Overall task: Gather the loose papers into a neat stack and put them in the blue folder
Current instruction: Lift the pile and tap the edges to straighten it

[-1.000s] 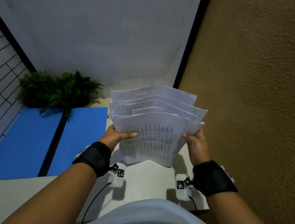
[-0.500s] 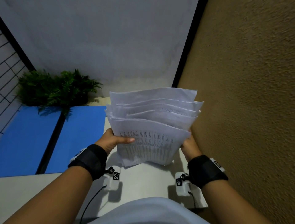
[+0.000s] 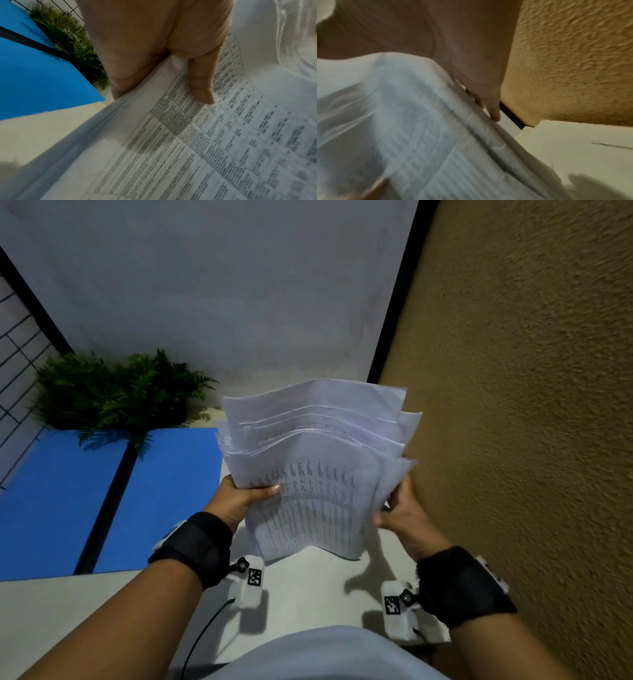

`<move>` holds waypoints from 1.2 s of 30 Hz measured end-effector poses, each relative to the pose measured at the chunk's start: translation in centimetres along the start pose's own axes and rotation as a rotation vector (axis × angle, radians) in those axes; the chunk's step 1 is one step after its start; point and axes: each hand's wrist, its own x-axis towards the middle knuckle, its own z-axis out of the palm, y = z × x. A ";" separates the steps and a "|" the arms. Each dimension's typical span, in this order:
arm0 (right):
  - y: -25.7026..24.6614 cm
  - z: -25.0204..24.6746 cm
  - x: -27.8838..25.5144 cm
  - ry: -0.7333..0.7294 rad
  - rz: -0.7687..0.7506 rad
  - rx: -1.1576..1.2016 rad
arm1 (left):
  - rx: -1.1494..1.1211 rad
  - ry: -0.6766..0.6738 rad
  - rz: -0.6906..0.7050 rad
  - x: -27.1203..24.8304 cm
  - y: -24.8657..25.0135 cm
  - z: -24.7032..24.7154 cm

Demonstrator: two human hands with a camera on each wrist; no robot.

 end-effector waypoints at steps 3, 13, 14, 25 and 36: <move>1.1 1.6 0.2 0.117 0.025 -0.062 | 0.006 -0.005 0.000 -0.1 0.1 0.4; -0.1 -0.3 3.9 0.192 0.042 -0.133 | 0.123 -0.085 0.008 -0.8 0.7 0.0; -0.4 0.1 3.8 0.191 0.028 -0.110 | 0.105 -0.065 0.026 -1.0 0.8 0.2; -1.7 4.7 2.1 0.523 -0.277 0.030 | 0.026 0.077 0.309 -2.3 3.5 1.5; -3.0 5.8 1.5 0.649 -0.661 -0.249 | -0.045 0.083 0.426 -3.5 4.8 2.3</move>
